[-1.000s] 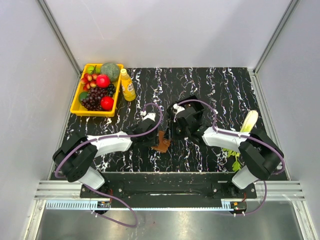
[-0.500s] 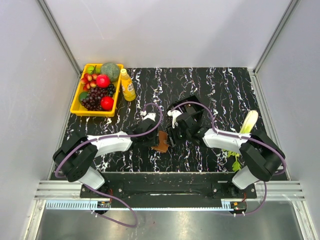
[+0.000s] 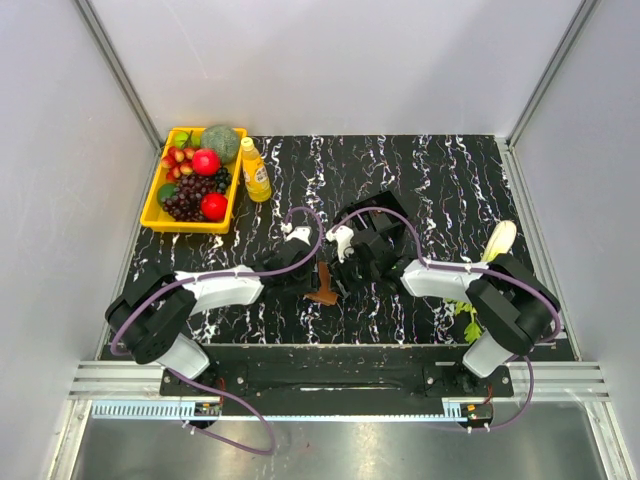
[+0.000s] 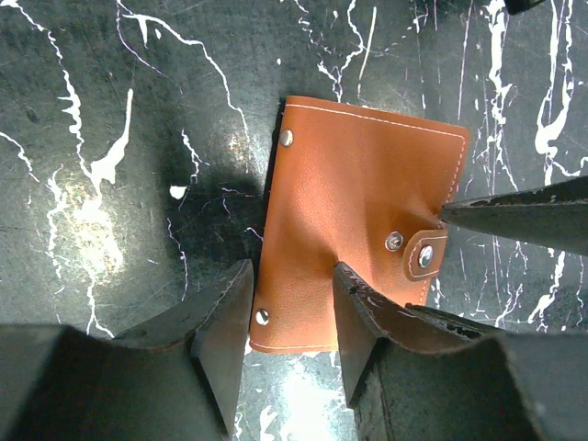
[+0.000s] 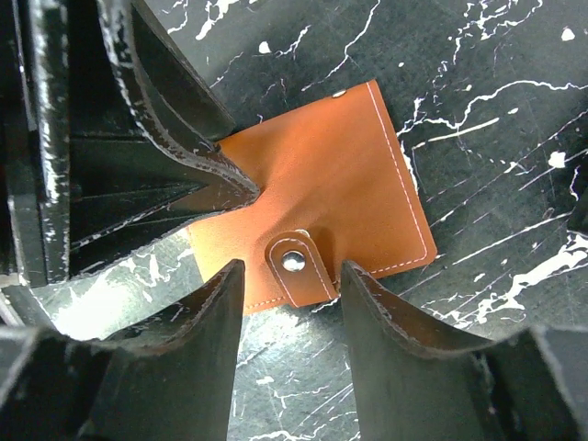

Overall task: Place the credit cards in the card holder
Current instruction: Close the card holder at the center of the board.

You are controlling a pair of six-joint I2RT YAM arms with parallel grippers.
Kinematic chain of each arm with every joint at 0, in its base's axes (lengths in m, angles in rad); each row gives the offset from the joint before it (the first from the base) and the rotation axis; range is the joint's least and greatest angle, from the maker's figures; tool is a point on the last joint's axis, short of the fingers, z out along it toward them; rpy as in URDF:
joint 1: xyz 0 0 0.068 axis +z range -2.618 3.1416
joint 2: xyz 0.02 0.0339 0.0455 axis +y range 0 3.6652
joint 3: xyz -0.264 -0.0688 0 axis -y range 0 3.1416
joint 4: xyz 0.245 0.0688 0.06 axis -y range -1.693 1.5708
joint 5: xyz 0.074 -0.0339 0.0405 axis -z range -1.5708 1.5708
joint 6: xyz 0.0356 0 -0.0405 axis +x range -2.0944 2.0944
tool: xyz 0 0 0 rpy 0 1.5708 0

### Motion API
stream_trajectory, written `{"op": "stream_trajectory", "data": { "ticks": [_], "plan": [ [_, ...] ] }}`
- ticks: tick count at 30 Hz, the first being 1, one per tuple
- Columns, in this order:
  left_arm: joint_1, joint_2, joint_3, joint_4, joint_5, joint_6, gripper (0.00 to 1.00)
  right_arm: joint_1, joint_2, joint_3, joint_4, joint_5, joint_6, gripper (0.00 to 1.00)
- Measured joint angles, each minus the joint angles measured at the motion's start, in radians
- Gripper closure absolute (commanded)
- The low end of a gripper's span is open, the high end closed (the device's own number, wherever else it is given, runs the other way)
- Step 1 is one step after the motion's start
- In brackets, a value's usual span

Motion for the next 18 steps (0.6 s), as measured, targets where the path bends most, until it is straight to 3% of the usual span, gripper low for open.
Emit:
{"op": "stream_trajectory", "data": {
  "ticks": [3,7,10,12,18],
  "plan": [
    [0.001,0.0,-0.01,0.017,0.005,-0.007,0.56,0.0,0.008,-0.003,0.006,0.0,-0.037,0.57],
    [0.005,-0.001,-0.011,0.019,0.009,-0.01,0.56,0.0,0.018,-0.003,0.006,0.002,-0.063,0.6],
    [0.008,-0.001,-0.011,0.019,0.013,-0.01,0.56,0.0,0.018,-0.003,0.005,0.002,-0.071,0.59],
    [0.009,-0.001,-0.011,0.019,0.014,-0.01,0.56,0.0,0.017,-0.003,0.005,0.001,-0.074,0.53],
    [0.009,-0.001,-0.011,0.019,0.014,-0.01,0.56,0.0,0.011,-0.003,0.0,-0.003,-0.075,0.53]
  ]
}}
